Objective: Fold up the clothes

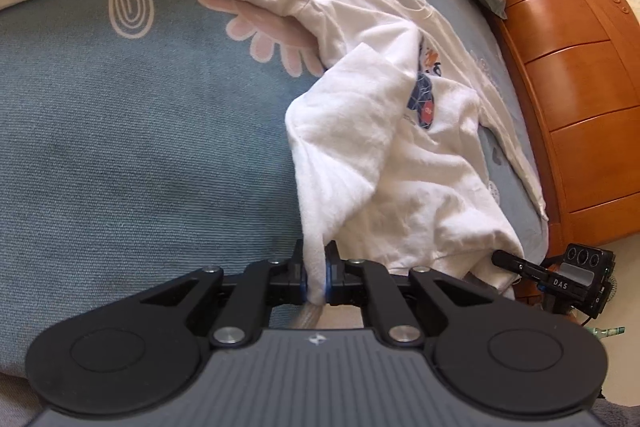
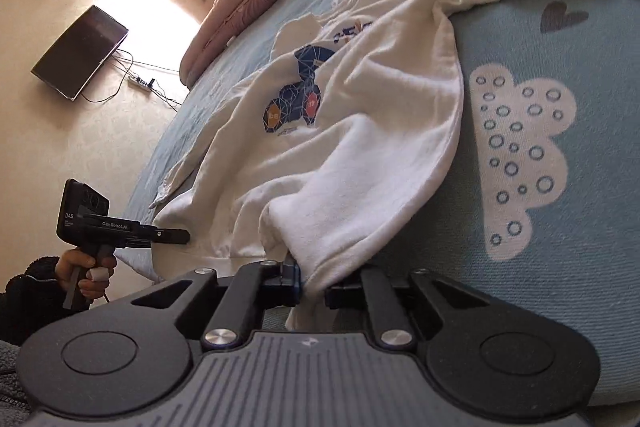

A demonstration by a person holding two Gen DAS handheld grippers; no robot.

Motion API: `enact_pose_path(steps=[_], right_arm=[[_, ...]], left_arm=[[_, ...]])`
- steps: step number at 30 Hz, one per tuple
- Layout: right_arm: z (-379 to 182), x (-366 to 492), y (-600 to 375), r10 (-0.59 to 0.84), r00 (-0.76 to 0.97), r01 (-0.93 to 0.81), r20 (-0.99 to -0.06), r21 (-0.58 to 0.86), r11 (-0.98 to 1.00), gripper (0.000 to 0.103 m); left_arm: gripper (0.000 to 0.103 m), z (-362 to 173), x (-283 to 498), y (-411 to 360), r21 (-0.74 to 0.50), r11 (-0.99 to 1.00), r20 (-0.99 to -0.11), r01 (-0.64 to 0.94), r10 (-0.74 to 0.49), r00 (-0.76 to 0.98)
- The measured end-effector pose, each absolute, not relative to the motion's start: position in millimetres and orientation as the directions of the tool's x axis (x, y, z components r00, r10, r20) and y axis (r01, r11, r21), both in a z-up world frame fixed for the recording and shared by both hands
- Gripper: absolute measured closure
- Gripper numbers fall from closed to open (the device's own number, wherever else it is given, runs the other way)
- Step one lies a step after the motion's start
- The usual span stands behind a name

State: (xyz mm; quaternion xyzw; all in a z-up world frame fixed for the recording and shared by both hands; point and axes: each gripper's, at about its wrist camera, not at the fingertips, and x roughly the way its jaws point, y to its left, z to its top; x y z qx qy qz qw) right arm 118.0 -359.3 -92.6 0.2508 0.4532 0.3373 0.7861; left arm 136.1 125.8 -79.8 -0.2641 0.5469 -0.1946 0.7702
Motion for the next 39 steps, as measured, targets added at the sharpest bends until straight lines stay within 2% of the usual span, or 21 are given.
enact_pose_path(steps=[3,6,9,11,14,16,17,19,23,27,31,33,37,39], right_arm=[[-61.1,115.4,-378.9,0.764,0.354,-0.344,-0.539,0.685,0.642,0.089],[-44.1,114.5,-391.9,0.783,0.304,-0.362,-0.542,0.694,0.622,0.089],[-56.0,117.1,-392.2,0.748,0.235,-0.318,-0.621,0.678,0.663,0.086],[-75.8,119.2,-387.7,0.66,0.202,-0.256,-0.723,0.612,0.748,0.081],[-89.6,116.2,-396.8,0.608,0.205,-0.195,-0.767,0.577,0.793,0.078],[-79.9,113.7,-404.1,0.623,0.249,-0.193,-0.742,0.592,0.782,0.073],[-72.2,114.3,-406.3,0.619,0.276,-0.201,-0.735,0.586,0.785,0.063],[-57.9,120.5,-409.8,0.619,0.329,-0.211,-0.713,0.583,0.785,0.051],[-37.1,140.6,-412.0,0.621,0.414,-0.213,-0.666,0.592,0.777,0.05],[-37.2,162.0,-406.4,0.618,0.457,-0.196,-0.64,0.606,0.771,0.047],[-56.0,195.1,-401.3,0.626,0.473,-0.151,-0.619,0.643,0.751,0.044],[-67.5,216.6,-400.1,0.614,0.476,-0.129,-0.63,0.64,0.757,0.043],[-95.3,267.7,-405.9,0.574,0.482,-0.046,-0.662,0.635,0.771,0.042],[-104.6,285.4,-413.2,0.602,0.489,-0.004,-0.631,0.689,0.725,0.042]], left_arm=[[0.097,-55.4,127.4,126.3,-0.645,0.762,-0.706,0.052,-0.621,0.34],[0.097,-48.0,119.4,124.6,-0.626,0.776,-0.723,0.072,-0.613,0.317],[0.092,-66.6,118.3,128.4,-0.598,0.802,-0.775,0.02,-0.584,0.244],[0.092,-78.8,118.2,132.5,-0.545,0.838,-0.824,-0.03,-0.529,0.201],[0.091,-61.1,118.0,143.9,-0.552,0.834,-0.808,-0.014,-0.53,0.256],[0.08,-38.9,124.6,151.6,-0.553,0.833,-0.783,0.015,-0.526,0.332],[0.076,-30.2,129.6,154.4,-0.549,0.836,-0.774,0.025,-0.519,0.362],[0.072,-16.0,147.8,153.9,-0.547,0.836,-0.753,0.035,-0.51,0.417],[0.064,-29.8,192.2,150.9,-0.595,0.804,-0.704,0.01,-0.526,0.477],[0.063,-67.5,234.0,146.5,-0.661,0.748,-0.663,-0.05,-0.552,0.505],[0.061,-102.5,259.7,150.2,-0.743,0.661,-0.607,-0.105,-0.6,0.521],[0.057,-116.0,269.0,151.2,-0.764,0.633,-0.593,-0.124,-0.615,0.52],[0.057,-128.0,275.4,153.4,-0.795,0.591,-0.565,-0.135,-0.643,0.517],[0.055,-131.6,276.6,156.1,-0.811,0.565,-0.552,-0.15,-0.656,0.515]])
